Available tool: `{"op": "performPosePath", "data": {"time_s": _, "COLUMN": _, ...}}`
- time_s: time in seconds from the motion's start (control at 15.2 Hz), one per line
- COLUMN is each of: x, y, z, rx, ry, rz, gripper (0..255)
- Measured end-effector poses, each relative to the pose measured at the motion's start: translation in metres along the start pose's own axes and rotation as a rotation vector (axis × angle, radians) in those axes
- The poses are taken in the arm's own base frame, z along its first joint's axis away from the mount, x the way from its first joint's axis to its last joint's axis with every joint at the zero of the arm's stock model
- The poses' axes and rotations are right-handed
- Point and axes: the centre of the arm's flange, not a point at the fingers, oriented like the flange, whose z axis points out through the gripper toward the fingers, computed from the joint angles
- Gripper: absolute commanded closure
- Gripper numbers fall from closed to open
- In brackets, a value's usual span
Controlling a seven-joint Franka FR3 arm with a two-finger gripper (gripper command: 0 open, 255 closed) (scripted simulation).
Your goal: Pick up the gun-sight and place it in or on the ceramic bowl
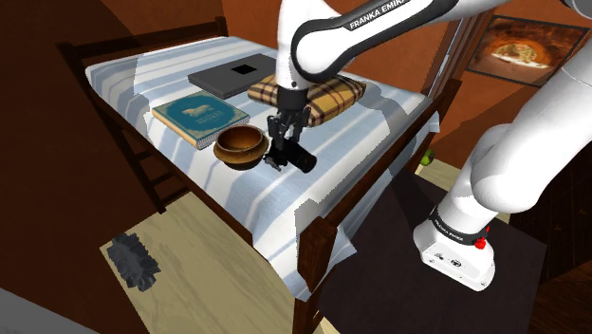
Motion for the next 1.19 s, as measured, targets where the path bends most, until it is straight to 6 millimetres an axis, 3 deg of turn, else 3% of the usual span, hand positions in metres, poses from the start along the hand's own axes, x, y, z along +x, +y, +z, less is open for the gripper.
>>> {"op": "performPosePath", "data": {"time_s": 1.19, "x": -0.001, "y": -0.011, "z": -0.095, "rx": 0.0, "ry": 0.0, "rz": 0.0, "gripper": 255}}
